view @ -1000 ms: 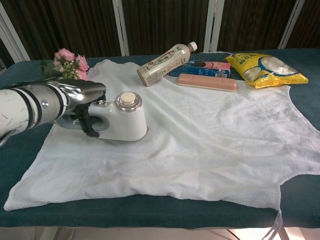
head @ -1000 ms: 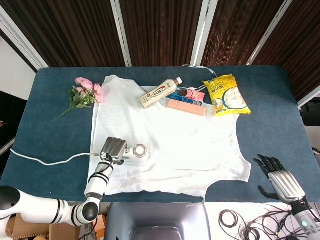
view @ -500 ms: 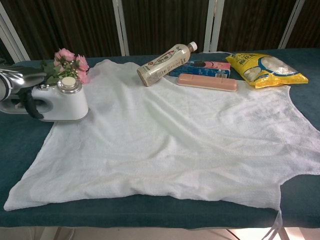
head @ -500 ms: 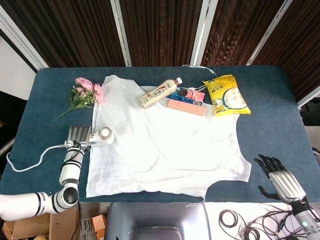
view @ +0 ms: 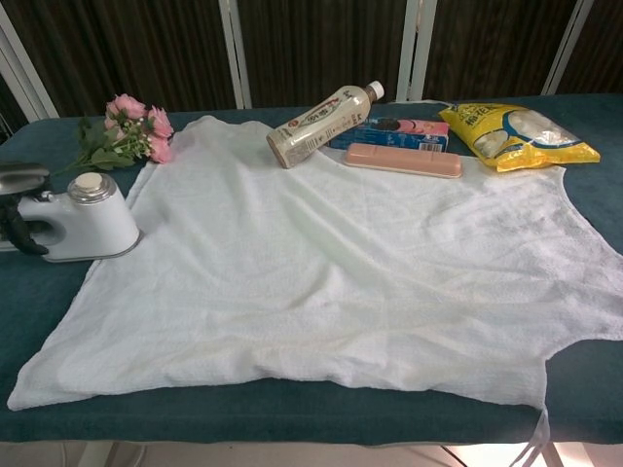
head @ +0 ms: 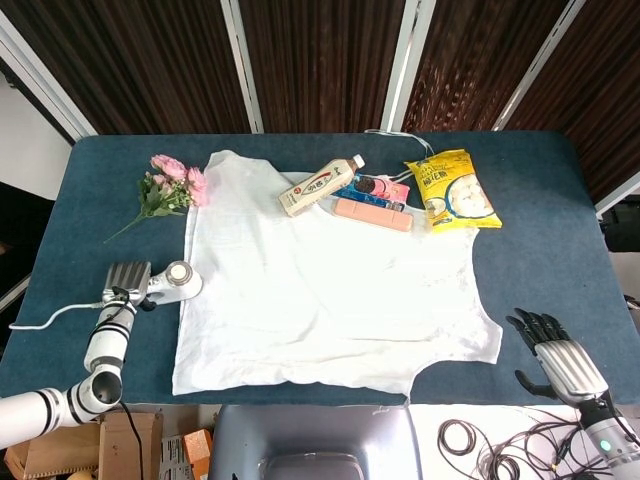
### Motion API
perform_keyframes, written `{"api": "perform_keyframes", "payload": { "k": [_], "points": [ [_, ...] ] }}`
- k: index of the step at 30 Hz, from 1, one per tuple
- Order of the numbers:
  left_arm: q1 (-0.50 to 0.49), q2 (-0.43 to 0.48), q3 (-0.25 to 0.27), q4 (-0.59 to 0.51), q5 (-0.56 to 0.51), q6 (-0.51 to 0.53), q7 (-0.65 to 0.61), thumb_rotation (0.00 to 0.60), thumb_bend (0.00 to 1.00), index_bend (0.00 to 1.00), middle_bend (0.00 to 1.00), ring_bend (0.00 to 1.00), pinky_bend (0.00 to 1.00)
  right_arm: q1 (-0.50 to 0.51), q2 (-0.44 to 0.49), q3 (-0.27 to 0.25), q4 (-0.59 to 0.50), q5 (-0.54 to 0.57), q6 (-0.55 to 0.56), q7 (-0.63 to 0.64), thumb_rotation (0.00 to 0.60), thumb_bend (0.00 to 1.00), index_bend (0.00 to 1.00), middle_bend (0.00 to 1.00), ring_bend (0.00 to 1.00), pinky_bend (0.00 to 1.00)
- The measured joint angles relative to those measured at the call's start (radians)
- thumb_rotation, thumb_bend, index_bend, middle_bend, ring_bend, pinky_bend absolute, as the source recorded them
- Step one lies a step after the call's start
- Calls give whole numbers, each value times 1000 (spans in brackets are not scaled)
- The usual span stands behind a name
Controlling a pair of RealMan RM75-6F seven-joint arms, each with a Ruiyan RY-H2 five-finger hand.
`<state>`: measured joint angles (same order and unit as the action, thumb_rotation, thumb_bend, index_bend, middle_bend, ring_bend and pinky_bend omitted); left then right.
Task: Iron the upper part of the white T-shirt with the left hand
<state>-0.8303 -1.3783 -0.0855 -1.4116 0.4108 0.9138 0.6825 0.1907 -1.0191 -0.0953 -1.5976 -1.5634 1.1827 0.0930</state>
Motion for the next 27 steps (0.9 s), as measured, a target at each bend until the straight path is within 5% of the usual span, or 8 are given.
{"api": "perform_keyframes", "payload": {
  "k": [4, 8, 20, 27],
  "points": [
    [6, 20, 5, -15, 33, -45, -28, 600, 188, 292, 188, 205, 434, -1, 1, -1, 0, 0, 2, 3, 600, 314, 0, 0, 0, 0],
    [16, 32, 13, -30, 88, -43, -52, 600, 102, 192, 95, 69, 291, -3, 3, -2, 0, -5, 7, 6, 600, 314, 0, 0, 0, 0],
    [52, 82, 23, -104, 191, 4, -114, 600, 0, 54, 24, 0, 177, -7, 3, -4, 1, -10, 15, 6, 600, 314, 0, 0, 0, 0],
    [162, 170, 34, -208, 450, 154, -279, 600, 0, 34, 10, 0, 158, -15, 5, 1, 0, -4, 32, 4, 600, 314, 0, 0, 0, 0]
  ]
}}
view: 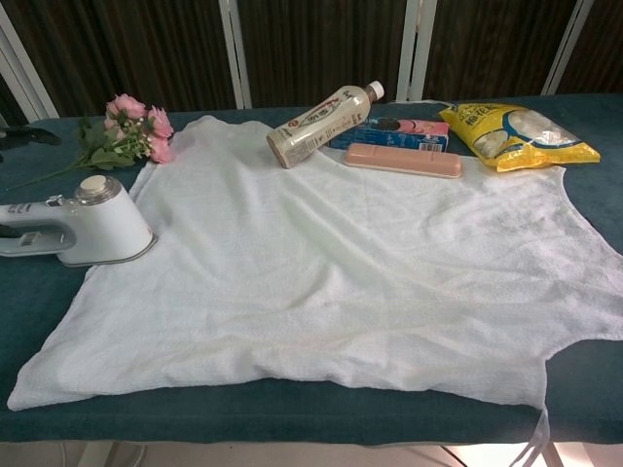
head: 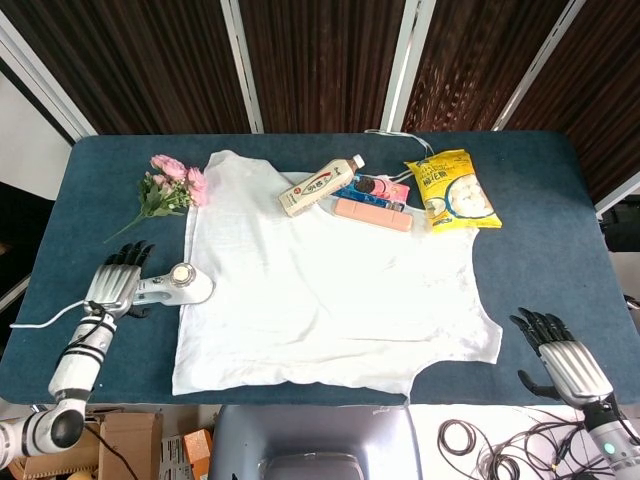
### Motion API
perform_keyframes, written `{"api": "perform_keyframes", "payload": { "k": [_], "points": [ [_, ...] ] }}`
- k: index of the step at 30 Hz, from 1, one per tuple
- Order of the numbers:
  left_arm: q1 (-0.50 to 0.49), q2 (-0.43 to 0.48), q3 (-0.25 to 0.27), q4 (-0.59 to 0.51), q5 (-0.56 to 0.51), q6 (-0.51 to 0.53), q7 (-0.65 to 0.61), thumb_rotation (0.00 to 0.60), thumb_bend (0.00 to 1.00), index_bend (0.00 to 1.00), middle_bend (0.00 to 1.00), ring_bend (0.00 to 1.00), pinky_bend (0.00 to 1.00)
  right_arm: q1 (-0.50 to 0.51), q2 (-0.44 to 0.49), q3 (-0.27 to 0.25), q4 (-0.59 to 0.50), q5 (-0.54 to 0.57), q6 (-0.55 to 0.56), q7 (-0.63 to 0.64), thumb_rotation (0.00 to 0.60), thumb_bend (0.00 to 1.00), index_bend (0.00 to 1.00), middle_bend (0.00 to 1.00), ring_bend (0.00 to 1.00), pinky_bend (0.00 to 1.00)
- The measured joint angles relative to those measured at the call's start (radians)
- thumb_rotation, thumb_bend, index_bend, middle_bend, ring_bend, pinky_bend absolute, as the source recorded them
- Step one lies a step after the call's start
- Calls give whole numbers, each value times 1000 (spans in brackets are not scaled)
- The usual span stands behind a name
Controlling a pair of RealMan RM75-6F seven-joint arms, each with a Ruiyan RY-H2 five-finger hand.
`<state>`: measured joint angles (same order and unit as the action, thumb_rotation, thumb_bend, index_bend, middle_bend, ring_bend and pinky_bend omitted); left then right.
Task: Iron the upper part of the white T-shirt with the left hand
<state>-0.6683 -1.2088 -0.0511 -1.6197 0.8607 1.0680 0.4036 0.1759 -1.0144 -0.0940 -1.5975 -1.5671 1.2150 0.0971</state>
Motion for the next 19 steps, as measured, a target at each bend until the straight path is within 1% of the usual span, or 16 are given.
{"api": "perform_keyframes", "payload": {
  "k": [3, 4, 6, 7, 10, 11, 13, 16, 19],
  "points": [
    [80, 36, 25, -28, 170, 99, -129, 600, 0, 19, 0, 0, 137, -3, 0, 4, 1, 8, 4, -2, 600, 314, 0, 0, 0, 0],
    [119, 45, 38, -30, 243, 151, -187, 600, 0, 18, 0, 0, 135, -4, -1, 7, 1, 13, 6, -4, 600, 314, 0, 0, 0, 0],
    [184, 52, 59, -23, 345, 242, -273, 600, 0, 15, 0, 0, 131, -7, -2, 13, 1, 20, 15, -10, 600, 314, 0, 0, 0, 0],
    [234, 52, 75, -12, 400, 305, -331, 600, 0, 10, 0, 0, 129, -11, -4, 18, 1, 28, 24, -17, 600, 314, 0, 0, 0, 0],
    [366, 38, 114, 42, 504, 452, -464, 600, 0, 0, 0, 0, 124, -22, -13, 39, 1, 60, 52, -49, 600, 314, 0, 0, 0, 0],
    [402, 31, 125, 63, 525, 487, -492, 600, 0, 0, 0, 0, 123, -26, -18, 47, 1, 72, 61, -64, 600, 314, 0, 0, 0, 0],
    [460, 21, 140, 106, 550, 535, -521, 600, 0, 0, 0, 0, 123, -35, -32, 64, 3, 104, 83, -111, 600, 314, 0, 0, 0, 0],
    [487, 6, 148, 121, 584, 569, -501, 600, 0, 0, 0, 0, 123, -50, -57, 90, 2, 156, 112, -179, 600, 314, 0, 0, 0, 0],
    [502, -4, 152, 125, 631, 617, -472, 600, 0, 0, 0, 0, 123, -64, -73, 104, -2, 174, 134, -207, 600, 315, 0, 0, 0, 0]
  ]
}}
